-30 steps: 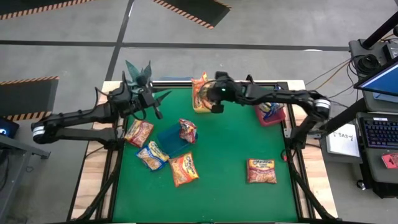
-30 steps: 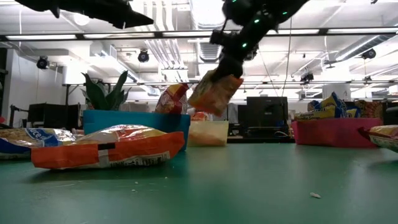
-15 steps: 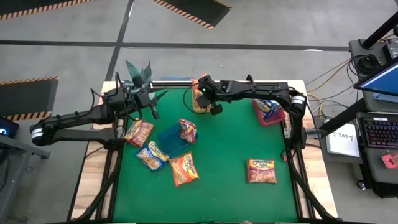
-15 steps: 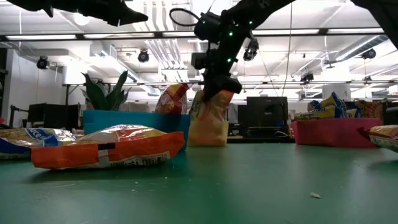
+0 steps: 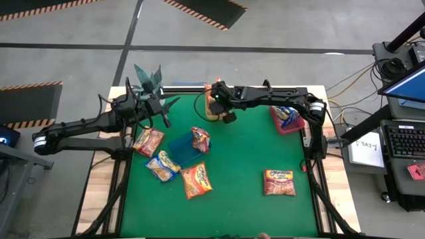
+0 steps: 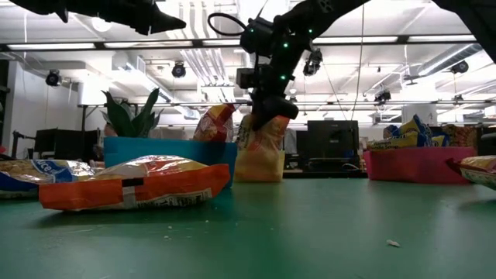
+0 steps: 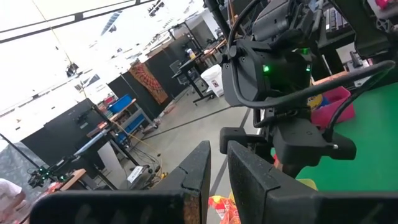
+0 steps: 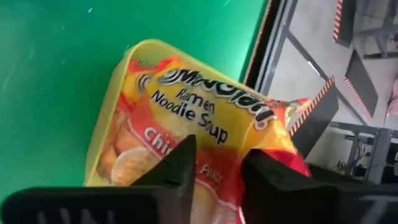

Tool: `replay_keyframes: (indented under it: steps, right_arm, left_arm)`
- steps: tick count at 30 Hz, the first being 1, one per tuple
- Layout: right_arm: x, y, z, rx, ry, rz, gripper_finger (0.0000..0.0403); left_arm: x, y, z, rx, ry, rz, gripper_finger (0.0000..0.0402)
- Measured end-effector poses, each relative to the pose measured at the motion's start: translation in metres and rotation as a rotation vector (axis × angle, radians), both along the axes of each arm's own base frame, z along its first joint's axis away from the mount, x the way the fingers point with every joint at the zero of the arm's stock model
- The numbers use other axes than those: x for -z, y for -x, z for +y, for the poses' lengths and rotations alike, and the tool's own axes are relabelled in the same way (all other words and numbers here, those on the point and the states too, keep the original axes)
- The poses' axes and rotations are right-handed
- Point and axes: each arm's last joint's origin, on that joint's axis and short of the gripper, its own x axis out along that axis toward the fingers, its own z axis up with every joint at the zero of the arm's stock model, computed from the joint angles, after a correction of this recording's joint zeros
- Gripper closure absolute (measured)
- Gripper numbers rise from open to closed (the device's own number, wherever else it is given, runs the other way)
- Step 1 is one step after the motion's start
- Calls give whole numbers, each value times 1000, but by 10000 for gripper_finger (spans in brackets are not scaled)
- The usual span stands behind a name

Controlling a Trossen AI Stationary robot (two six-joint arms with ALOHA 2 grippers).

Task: Sort Maruchan noodles
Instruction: Put the orange noodle pack into the yellow bin, then put the red noodle pack into the blue bin

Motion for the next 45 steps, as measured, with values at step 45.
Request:
replay_keyframes:
  steps: [45]
  right_arm:
    - [-14, -13, -18, 208, -218, -229, 306]
  left_arm:
    - [0, 0, 0, 0, -5, 7, 363]
